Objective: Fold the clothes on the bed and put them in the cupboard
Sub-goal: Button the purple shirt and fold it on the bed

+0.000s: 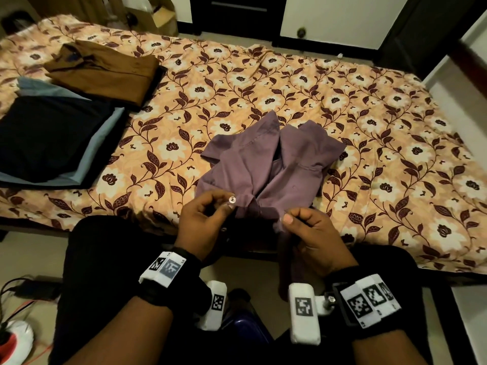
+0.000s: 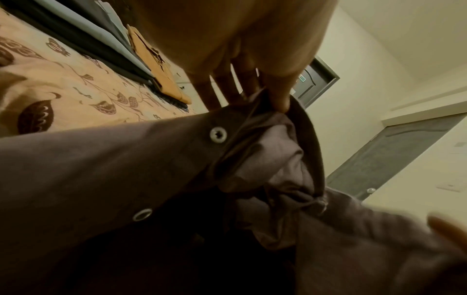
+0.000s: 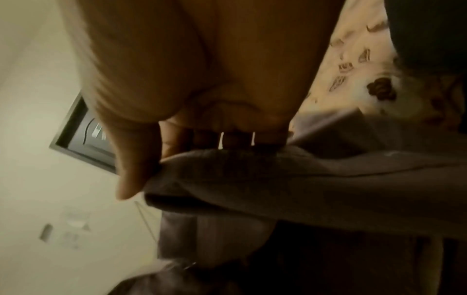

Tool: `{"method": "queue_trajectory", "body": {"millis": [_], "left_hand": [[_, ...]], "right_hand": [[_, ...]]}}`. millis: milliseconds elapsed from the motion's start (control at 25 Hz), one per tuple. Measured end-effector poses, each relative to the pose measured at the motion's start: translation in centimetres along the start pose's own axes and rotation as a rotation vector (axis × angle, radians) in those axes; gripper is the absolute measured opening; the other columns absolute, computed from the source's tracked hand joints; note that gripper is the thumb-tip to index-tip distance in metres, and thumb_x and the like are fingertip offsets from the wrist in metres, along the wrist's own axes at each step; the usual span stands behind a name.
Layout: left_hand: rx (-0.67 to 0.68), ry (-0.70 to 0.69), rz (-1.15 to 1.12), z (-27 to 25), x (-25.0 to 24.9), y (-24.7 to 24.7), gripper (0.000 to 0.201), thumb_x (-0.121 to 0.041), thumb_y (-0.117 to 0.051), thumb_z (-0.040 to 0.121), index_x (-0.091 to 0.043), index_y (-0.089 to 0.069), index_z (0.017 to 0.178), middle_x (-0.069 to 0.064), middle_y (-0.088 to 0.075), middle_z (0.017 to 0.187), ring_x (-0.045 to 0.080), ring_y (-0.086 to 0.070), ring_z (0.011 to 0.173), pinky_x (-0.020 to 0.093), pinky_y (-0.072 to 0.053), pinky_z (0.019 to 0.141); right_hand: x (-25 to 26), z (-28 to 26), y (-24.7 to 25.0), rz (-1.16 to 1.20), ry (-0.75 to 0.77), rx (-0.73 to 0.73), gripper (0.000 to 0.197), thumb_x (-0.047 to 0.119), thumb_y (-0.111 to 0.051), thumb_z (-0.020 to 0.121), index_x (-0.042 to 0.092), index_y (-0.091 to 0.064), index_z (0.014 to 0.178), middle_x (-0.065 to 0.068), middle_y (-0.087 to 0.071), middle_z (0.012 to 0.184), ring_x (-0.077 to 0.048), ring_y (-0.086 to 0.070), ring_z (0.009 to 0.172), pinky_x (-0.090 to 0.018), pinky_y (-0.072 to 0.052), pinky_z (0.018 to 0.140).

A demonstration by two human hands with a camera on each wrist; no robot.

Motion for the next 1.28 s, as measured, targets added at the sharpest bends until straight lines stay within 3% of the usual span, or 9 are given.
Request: {"method": "queue_trajectory", "body": {"millis": [80,160,280,400,520,680,800,960,1280], "left_hand": [[0.127,-0.095,-0.005,-0.5,-0.4,-1.1,0.010,-0.011,-0.072,0.080,-0.015,-0.074,0.089,0.003,-0.072,0.087,0.013,-0.069,0.087,0.026,-0.056,0.082],[0.229,-0.138,-0.007,-0.9,-0.2,-2.0,0.020,-0.022,-0.071,0.076,-0.008,-0.076,0.089,0.005,-0.072,0.091,0.017,-0.069,0.089,0.030,-0.056,0.086],[0.325,-0.095,-0.063,-1.2,0.0,-2.7,0.022,-0.016,-0.076,0.075,-0.006,-0.076,0.095,0.002,-0.072,0.091,0.014,-0.069,0.087,0.025,-0.055,0.083],[0.330,-0.021,-0.043,-1.0,0.4,-2.5,0.019,0.000,-0.074,0.079,-0.012,-0.075,0.093,-0.004,-0.072,0.088,0.010,-0.069,0.084,0.023,-0.055,0.079],[0.340,0.084,-0.060,-0.8,0.8,-2.4,0.036,0.006,-0.070,0.081,-0.018,-0.067,0.107,-0.001,-0.070,0.083,0.011,-0.067,0.081,0.025,-0.056,0.079],[0.329,0.099,-0.003,-0.9,1.2,-2.5,0.033,0.006,-0.070,0.081,-0.020,-0.070,0.101,-0.006,-0.074,0.079,0.007,-0.070,0.078,0.019,-0.055,0.074],[0.330,0.100,0.033,-0.8,1.4,-2.3,0.030,0.006,-0.071,0.081,-0.022,-0.071,0.091,-0.012,-0.074,0.077,0.006,-0.071,0.078,0.018,-0.056,0.072],[0.334,0.083,0.070,-0.7,1.9,-2.1,0.019,0.002,-0.073,0.081,-0.013,-0.073,0.092,0.000,-0.076,0.087,0.014,-0.073,0.082,0.026,-0.058,0.076],[0.379,0.104,0.101,-0.8,2.1,-2.2,0.020,0.002,-0.074,0.079,-0.016,-0.070,0.088,-0.002,-0.073,0.081,0.014,-0.071,0.077,0.027,-0.059,0.071]], "right_hand": [[0.0,0.2,-0.8,0.045,0.052,-0.053,0.024,0.020,-0.067,0.076,-0.001,-0.066,0.086,-0.007,-0.070,0.078,-0.015,-0.064,0.076,-0.022,-0.053,0.070],[-0.6,0.4,-0.8,0.003,0.069,-0.108,0.013,0.007,-0.065,0.082,-0.002,-0.069,0.092,-0.007,-0.073,0.084,-0.016,-0.067,0.082,-0.024,-0.054,0.076],[-1.1,0.1,-1.1,-0.126,0.069,-0.045,0.013,-0.001,-0.063,0.086,0.003,-0.072,0.094,-0.008,-0.074,0.088,-0.016,-0.069,0.082,-0.025,-0.055,0.077],[-1.2,0.0,-1.4,-0.217,0.104,0.007,0.019,-0.005,-0.065,0.083,0.006,-0.073,0.096,0.000,-0.075,0.088,-0.011,-0.070,0.083,-0.020,-0.053,0.075],[-1.6,0.0,-1.5,-0.282,0.108,-0.009,0.026,-0.006,-0.068,0.079,0.015,-0.073,0.093,0.009,-0.075,0.084,-0.005,-0.070,0.084,-0.016,-0.052,0.075],[-1.9,0.2,-1.1,-0.417,0.149,-0.042,0.021,0.000,-0.073,0.077,0.009,-0.075,0.096,-0.001,-0.073,0.094,-0.008,-0.068,0.089,-0.018,-0.051,0.080],[-1.6,0.1,-1.4,-0.443,0.205,-0.025,0.022,-0.002,-0.073,0.077,0.013,-0.075,0.093,0.003,-0.072,0.090,-0.002,-0.067,0.085,-0.014,-0.050,0.077],[-2.3,0.3,-1.0,-0.471,0.168,-0.008,0.023,0.002,-0.073,0.079,0.016,-0.074,0.097,0.001,-0.071,0.097,-0.008,-0.067,0.093,-0.021,-0.052,0.084],[-2.3,0.0,-1.6,-0.124,-0.026,0.080,0.025,-0.009,-0.060,0.084,0.011,-0.071,0.095,0.004,-0.075,0.082,-0.007,-0.070,0.079,-0.015,-0.052,0.069]]}}
Point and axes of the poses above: each hand's wrist, its own z-axis towards the middle knuckle, its own y-axis out of the back of the hand, x = y × z, the point moved 3 cm from there along z, towards the middle knuckle
